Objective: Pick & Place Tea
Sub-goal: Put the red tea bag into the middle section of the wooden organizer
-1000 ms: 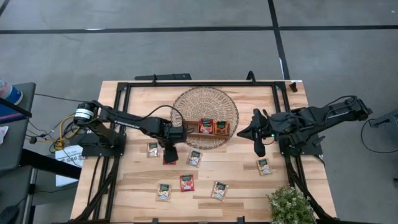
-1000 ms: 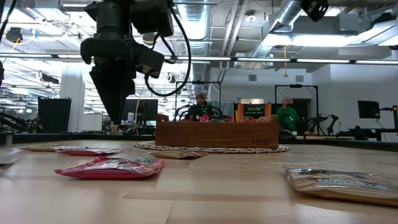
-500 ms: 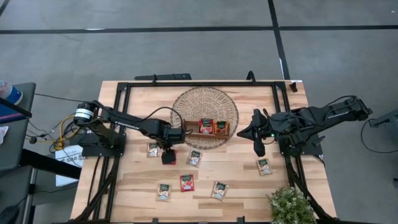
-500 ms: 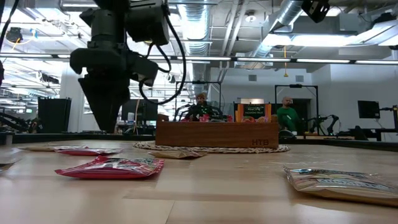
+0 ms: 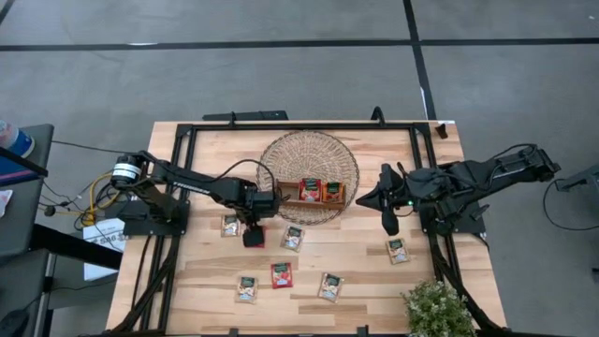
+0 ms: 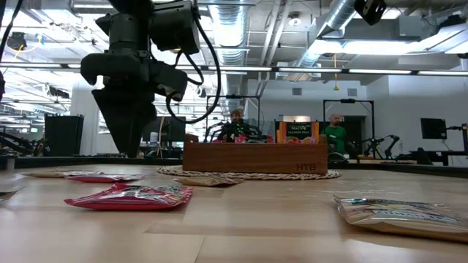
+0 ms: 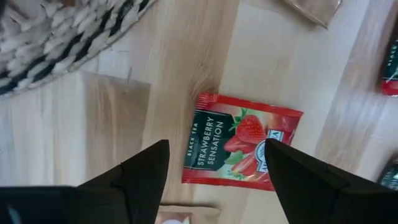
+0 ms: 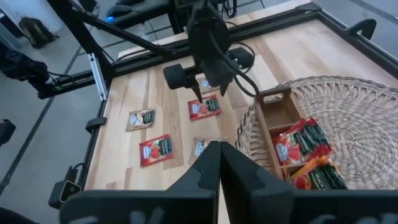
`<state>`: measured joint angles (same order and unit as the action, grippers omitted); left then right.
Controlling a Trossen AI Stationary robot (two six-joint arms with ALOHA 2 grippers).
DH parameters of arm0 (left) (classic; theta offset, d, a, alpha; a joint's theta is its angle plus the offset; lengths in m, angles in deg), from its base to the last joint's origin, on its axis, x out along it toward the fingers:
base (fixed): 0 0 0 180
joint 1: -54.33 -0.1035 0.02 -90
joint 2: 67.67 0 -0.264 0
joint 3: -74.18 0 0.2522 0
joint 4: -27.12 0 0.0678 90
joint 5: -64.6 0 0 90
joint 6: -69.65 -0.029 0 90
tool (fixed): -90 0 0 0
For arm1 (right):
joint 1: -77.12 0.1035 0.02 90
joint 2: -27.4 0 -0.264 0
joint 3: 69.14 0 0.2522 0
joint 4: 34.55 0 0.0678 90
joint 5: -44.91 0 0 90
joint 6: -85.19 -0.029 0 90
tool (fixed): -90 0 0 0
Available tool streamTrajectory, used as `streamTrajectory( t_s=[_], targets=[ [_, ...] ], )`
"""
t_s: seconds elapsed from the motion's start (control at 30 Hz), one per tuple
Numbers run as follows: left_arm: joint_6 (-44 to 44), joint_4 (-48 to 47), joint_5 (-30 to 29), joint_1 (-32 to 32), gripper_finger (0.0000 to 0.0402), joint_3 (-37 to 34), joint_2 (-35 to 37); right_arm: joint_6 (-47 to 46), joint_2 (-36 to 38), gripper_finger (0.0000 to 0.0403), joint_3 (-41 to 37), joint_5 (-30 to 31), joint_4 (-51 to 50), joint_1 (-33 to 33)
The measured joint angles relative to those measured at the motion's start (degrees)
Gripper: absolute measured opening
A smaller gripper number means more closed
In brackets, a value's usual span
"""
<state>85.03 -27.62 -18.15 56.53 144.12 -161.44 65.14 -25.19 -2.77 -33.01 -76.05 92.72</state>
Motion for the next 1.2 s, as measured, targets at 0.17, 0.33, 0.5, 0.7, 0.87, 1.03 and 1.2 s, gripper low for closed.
streamTrajectory(
  t_s=[0.17,0.33,0.5,0.7,0.87,1.03,1.2],
  targets=[
    [-1.8,0.0,-0.1,-0.3,0.0257,0.0,-0.2,0.0,0.0,0.0001,0.0,0.0,0.0,0.0],
    [-2.6,0.4,0.0,-0.3,0.0257,0.0,-3.0,0.0,0.0,0.0001,0.0,0.0,0.0,0.0],
    [-4.5,0.9,-0.6,-0.4,0.0257,0.3,-6.8,-0.9,0.0,0.0001,0.0,0.0,0.0,0.0],
    [-6.8,0.6,0.4,-0.4,0.0244,0.6,-9.4,-1.0,0.0,0.0001,0.0,0.0,0.0,0.0],
    [-7.2,1.1,0.1,-0.4,0.0203,0.3,-9.2,-1.0,0.0,0.0001,0.0,0.0,0.0,0.0],
    [-7.2,1.4,-0.5,-0.5,0.0143,0.1,-9.0,-1.0,0.0,0.0001,0.0,0.0,0.0,0.0],
    [-7.2,1.5,-1.8,-0.5,0.0087,0.0,-8.6,-1.0,0.0,0.0001,0.0,0.0,0.0,0.0]
  ],
)
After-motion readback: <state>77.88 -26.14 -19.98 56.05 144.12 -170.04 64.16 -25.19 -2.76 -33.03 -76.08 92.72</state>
